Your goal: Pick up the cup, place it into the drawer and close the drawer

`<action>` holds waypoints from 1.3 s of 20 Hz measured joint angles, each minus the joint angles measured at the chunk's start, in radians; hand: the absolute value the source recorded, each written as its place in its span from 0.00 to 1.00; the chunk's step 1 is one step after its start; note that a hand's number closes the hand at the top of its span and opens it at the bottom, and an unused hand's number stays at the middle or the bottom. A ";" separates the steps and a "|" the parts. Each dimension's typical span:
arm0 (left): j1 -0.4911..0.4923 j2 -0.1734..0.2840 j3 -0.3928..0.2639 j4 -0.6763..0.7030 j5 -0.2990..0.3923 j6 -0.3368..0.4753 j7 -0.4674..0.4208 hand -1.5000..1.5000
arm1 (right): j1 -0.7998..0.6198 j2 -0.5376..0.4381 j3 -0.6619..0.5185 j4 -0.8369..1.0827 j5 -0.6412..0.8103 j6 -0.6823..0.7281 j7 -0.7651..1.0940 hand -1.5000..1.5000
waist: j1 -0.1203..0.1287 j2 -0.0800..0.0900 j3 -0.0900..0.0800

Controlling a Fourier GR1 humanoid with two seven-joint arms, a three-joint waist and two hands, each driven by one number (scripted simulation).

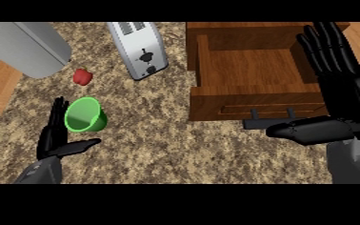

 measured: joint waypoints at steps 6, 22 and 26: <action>-0.010 -0.009 -0.006 0.013 -0.010 -0.009 -0.006 0.00 | -0.010 -0.022 -0.022 0.007 -0.019 0.015 0.013 0.00 | -0.002 0.000 0.000; -0.053 -0.067 0.014 -0.074 -0.010 0.103 -0.103 1.00 | -0.007 -0.045 -0.035 0.007 -0.033 0.037 0.020 0.00 | -0.004 0.002 0.000; -0.071 -0.088 0.031 -0.102 0.013 0.089 -0.122 1.00 | -0.005 -0.037 -0.036 0.001 -0.031 0.028 0.023 0.00 | 0.000 -0.001 0.000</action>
